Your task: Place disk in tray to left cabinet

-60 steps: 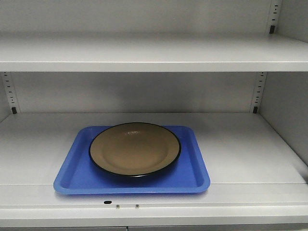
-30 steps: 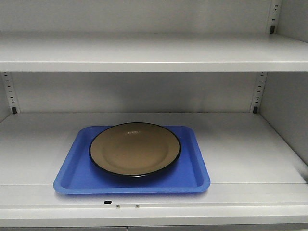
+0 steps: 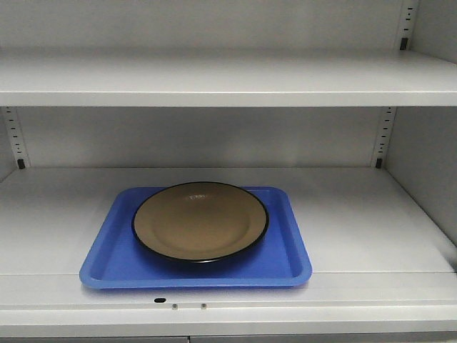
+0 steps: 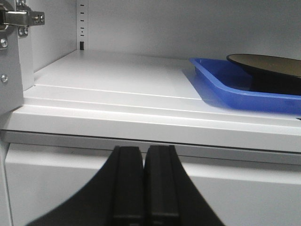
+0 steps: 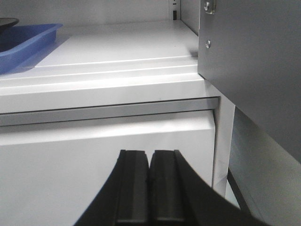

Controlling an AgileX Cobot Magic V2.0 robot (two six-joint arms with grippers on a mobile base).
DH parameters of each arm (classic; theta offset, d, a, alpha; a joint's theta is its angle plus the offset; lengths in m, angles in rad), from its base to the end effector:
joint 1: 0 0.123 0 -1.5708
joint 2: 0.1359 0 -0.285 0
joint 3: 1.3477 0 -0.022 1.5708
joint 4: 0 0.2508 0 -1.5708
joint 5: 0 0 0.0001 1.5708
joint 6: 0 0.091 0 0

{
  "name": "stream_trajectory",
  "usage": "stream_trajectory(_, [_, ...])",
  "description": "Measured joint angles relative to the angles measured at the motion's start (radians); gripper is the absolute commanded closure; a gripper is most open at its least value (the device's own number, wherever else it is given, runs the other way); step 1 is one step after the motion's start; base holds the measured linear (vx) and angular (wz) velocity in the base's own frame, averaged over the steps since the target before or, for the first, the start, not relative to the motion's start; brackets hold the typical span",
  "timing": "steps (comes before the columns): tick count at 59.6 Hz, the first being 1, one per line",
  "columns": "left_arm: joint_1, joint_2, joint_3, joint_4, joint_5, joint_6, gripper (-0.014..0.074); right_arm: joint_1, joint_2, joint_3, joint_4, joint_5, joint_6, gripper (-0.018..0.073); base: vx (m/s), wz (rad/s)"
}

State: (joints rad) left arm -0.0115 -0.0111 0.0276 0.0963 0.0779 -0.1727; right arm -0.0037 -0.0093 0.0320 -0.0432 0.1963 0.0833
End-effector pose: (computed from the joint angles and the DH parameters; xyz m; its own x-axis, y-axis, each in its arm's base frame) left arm 0.0568 0.0000 0.1974 -0.0071 -0.0765 -0.9970 0.0035 0.9971 -0.0766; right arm 0.0563 -0.0010 0.1851 -0.1306 0.0414 -0.9906 0.0174 0.9991 0.0395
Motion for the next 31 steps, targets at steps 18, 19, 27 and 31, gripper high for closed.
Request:
stream_trajectory(18, [0.0, 0.0, 0.0, 0.0, 0.0, 0.0, 0.06, 0.0, 0.0, 0.0, 0.0, 0.001, 0.0, 0.0565, 0.0, 0.0])
stream_trajectory(19, [0.0, 0.0, 0.0, 0.0, 0.0, 0.0, 0.06, 0.0, 0.0, 0.0, 0.0, 0.001, 0.0, 0.0565, 0.0, 0.0])
stream_trajectory(27, [0.0, 0.0, 0.0, 0.0, 0.0, 0.0, 0.06, 0.0, 0.0, 0.0, 0.0, 0.002, 0.0, 0.0565, 0.0, 0.0])
stream_trajectory(31, [0.0, 0.0, 0.0, 0.0, 0.0, 0.0, 0.06, 0.0, 0.0, 0.0, 0.0, 0.002, 0.0, 0.0565, 0.0, 0.0])
